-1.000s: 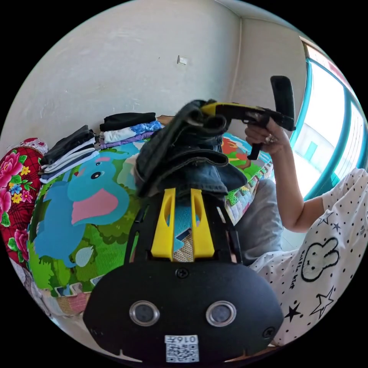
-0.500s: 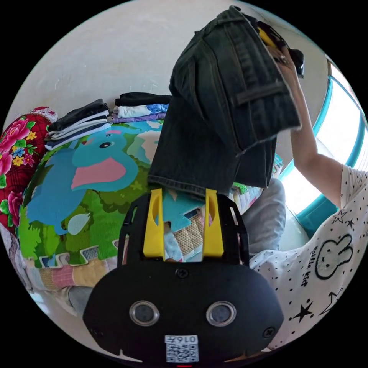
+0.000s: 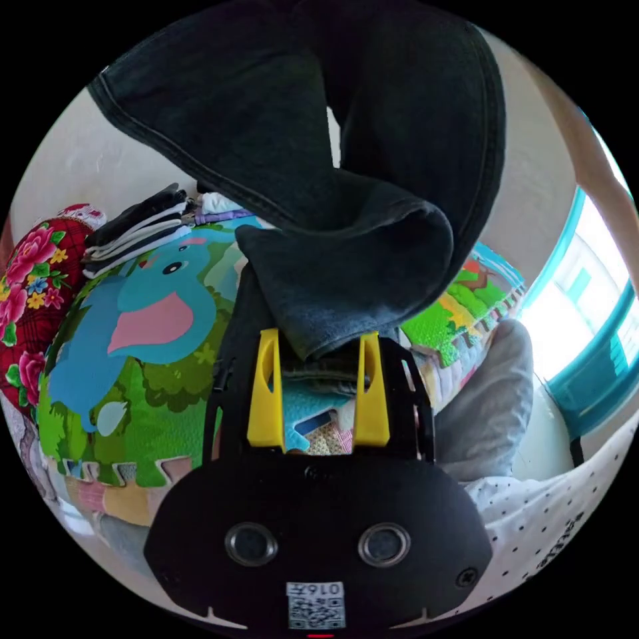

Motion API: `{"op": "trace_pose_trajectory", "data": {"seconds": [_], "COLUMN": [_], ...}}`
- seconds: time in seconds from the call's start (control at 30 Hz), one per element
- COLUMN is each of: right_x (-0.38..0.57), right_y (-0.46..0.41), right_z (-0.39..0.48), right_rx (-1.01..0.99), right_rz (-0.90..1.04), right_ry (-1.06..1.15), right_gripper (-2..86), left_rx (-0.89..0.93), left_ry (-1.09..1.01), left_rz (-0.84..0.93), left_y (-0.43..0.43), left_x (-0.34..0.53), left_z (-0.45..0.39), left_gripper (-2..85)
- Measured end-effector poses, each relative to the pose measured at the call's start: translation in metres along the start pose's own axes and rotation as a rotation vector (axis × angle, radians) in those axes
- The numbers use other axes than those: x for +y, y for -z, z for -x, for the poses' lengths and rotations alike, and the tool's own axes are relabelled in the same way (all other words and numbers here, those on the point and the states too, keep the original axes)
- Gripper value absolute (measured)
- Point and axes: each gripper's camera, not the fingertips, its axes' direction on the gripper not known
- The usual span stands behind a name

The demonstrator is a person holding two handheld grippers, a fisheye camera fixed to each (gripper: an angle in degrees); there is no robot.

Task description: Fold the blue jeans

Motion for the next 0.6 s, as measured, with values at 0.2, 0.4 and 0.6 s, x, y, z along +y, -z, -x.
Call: {"op": "trace_pose_trajectory", "data": {"seconds": [0.2, 0.4, 0.6], "right_x": [-0.014, -0.004, 0.052], "right_y": [0.006, 0.029, 0.054], "right_z": [-0.001, -0.056, -0.167], "right_rx": [0.245, 0.593, 0.855], "right_rz": [0.063, 0.187, 0.577], "right_ry": [0.089, 0.038, -0.147], "right_gripper": [1.8, 1.8, 1.9], "left_rx": [-0.096, -0.074, -0.156], "left_ry": [0.099, 0.260, 0.213], "left_rz": [-0.041, -0.227, -0.277], "left_y": [-0.014, 0.048, 0.167], "left_x": [-0.015, -0.012, -0.031], "left_z": [0.004, 0.090, 0.142], "left_gripper": [6.0, 4.8, 5.1]}}
